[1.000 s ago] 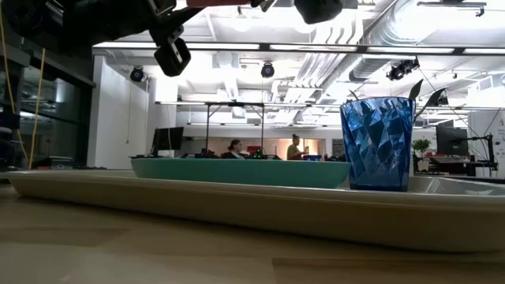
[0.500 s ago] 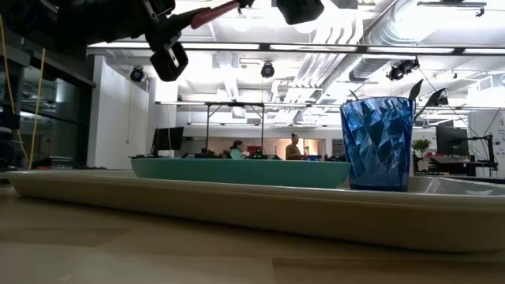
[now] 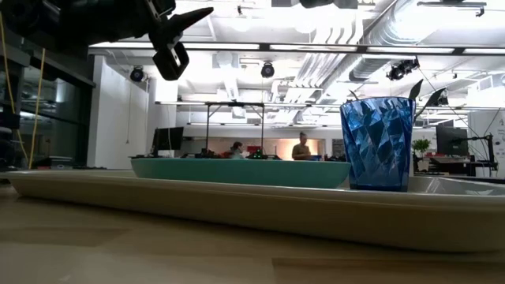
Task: Pick and place plate/cup/fork/spoon on tray
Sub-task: Put the pink fork on the gray serving tray between the orange spoon and blue plate
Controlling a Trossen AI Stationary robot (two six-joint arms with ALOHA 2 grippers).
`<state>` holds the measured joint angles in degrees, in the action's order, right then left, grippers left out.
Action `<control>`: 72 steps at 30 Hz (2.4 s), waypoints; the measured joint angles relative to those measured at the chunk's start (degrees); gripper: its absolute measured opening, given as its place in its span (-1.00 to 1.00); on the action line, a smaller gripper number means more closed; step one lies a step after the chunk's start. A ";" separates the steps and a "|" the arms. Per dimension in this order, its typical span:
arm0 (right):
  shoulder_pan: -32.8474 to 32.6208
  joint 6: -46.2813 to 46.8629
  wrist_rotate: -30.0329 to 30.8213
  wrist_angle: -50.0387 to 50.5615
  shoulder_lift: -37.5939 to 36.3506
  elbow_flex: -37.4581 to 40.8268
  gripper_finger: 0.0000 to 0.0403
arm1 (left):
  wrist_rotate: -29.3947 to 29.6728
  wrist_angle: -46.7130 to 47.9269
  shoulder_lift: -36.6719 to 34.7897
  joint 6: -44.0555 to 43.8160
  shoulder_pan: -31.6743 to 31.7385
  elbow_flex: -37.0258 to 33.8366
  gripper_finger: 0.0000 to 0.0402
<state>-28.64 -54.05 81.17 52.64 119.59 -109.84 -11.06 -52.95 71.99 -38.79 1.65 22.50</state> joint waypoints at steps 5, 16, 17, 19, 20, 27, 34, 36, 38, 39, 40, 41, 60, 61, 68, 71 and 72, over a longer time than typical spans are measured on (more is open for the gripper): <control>-0.37 1.56 -0.16 0.30 0.00 0.00 -1.00 | -0.07 -0.02 0.00 -0.38 0.33 0.00 -0.37; 4.57 1.60 -3.76 0.20 0.00 0.00 -1.00 | -0.33 2.52 0.02 0.12 -3.30 1.33 -0.37; 4.72 1.69 -3.80 0.10 0.00 0.00 -1.00 | -0.47 3.43 0.00 0.44 -3.42 1.62 -0.37; 4.77 1.63 -3.81 -0.56 0.00 0.00 -1.00 | -0.49 4.45 0.02 0.48 -3.65 1.94 -0.37; 4.78 1.56 -3.86 -1.02 0.00 0.00 -1.00 | -0.47 4.37 0.01 0.54 -3.63 1.97 -0.37; 3.18 1.43 -6.00 -4.31 0.00 0.00 -1.00 | 0.38 3.66 0.02 0.57 -3.59 1.99 -0.37; 3.39 1.48 -5.58 -4.50 0.00 0.02 -1.00 | 3.18 3.51 0.01 0.44 -4.12 1.99 -0.37; 4.13 1.47 -5.57 -4.50 0.00 0.02 -1.00 | 3.18 3.24 0.02 0.42 -4.79 1.99 -0.37; 4.76 0.80 -5.49 -4.60 0.00 0.02 -1.00 | 3.18 2.33 0.02 -0.02 -5.60 2.01 -0.37; 4.95 0.10 -4.93 -5.00 0.00 0.02 -1.00 | 3.21 1.68 0.02 0.04 -5.95 2.01 -0.37; 5.07 -0.29 -4.64 -5.70 0.00 0.02 -1.00 | 3.23 1.01 0.02 0.02 -6.21 2.01 -0.37; 5.14 -0.59 -4.58 -6.74 0.00 0.02 -1.00 | 3.19 0.33 0.00 -0.02 -6.43 2.01 -0.37; 4.59 -5.80 -5.09 -12.26 0.00 0.07 -1.00 | 11.54 0.05 0.02 1.45 -7.70 2.03 -0.43; 4.61 -6.08 -5.14 -12.26 0.00 0.07 -1.00 | 11.86 0.19 0.02 1.69 -7.70 2.03 -0.48; 4.52 -7.72 -4.19 -14.80 -0.02 0.09 -1.00 | 13.49 1.03 0.04 3.49 -7.65 1.99 -0.95; 4.55 -7.90 -4.48 -15.29 -0.02 0.09 -1.00 | 13.97 1.05 0.04 3.80 -7.67 1.99 -0.93; 4.58 -7.71 -4.67 -15.58 -0.02 0.09 -1.00 | 14.16 1.15 0.04 4.09 -7.67 1.99 -0.93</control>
<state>-24.05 -61.76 76.50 37.06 119.57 -109.75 3.10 -51.80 72.03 -34.69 -6.02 24.49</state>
